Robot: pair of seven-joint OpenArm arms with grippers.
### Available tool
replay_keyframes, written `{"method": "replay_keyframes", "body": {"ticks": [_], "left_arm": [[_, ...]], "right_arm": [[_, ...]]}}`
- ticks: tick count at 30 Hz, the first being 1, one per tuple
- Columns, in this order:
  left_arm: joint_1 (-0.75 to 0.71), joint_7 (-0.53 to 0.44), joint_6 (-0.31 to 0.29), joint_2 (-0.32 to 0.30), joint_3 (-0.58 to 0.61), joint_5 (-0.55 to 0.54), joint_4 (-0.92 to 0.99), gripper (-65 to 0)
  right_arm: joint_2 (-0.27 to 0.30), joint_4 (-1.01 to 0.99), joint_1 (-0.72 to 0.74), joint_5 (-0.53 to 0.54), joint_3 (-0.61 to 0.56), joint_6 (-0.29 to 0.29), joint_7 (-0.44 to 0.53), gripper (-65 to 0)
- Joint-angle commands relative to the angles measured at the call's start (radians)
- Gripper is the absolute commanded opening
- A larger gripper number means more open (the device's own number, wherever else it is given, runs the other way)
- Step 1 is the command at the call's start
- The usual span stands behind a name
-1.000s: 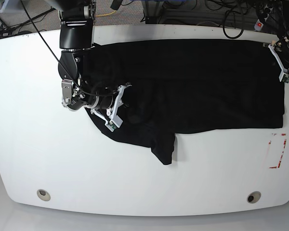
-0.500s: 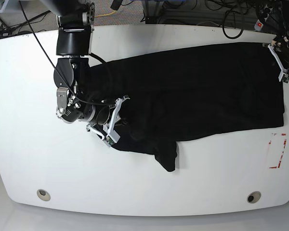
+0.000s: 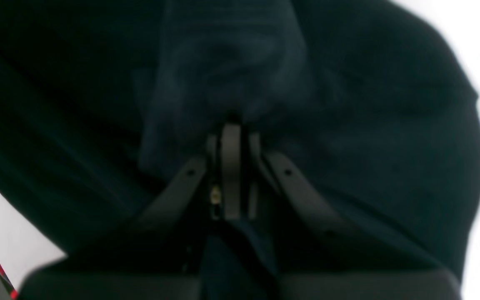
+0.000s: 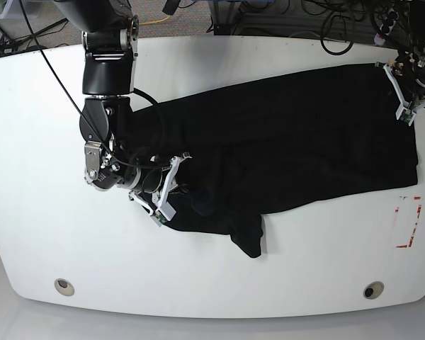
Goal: Fold the T-shirt properly
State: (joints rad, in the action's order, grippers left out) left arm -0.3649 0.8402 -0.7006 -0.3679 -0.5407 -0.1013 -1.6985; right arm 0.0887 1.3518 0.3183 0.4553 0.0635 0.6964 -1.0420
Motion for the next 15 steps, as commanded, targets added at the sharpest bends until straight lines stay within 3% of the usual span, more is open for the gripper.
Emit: {"method": "replay_keyframes", "body": {"ticks": [1,3,11,15], "left_arm": [[0.005,-0.011,0.002,-0.016,0.008,-0.002,-0.013,-32.2],[0.005,-0.011,0.002,-0.015,0.009,-0.002,-0.013,-32.2],[-0.018,-0.011,0.002,-0.016,0.004,-0.007,-0.038,-32.4],[-0.038,-0.006,0.002,-0.007,-0.035,-0.008,-0.087,-32.4]], "right_arm": [[0.004,-0.021,0.031,0.023,-0.001,0.002,0.076,-65.0],[0.006,-0.051,0.046,0.023,-0.001,0.002,0.098,-63.9],[0.135,-0.013,0.031,0.033,0.032,0.002,0.099,-21.2],[0.187,0.082,-0.040,0.030,0.117,0.002,0.073,-13.8]]}}
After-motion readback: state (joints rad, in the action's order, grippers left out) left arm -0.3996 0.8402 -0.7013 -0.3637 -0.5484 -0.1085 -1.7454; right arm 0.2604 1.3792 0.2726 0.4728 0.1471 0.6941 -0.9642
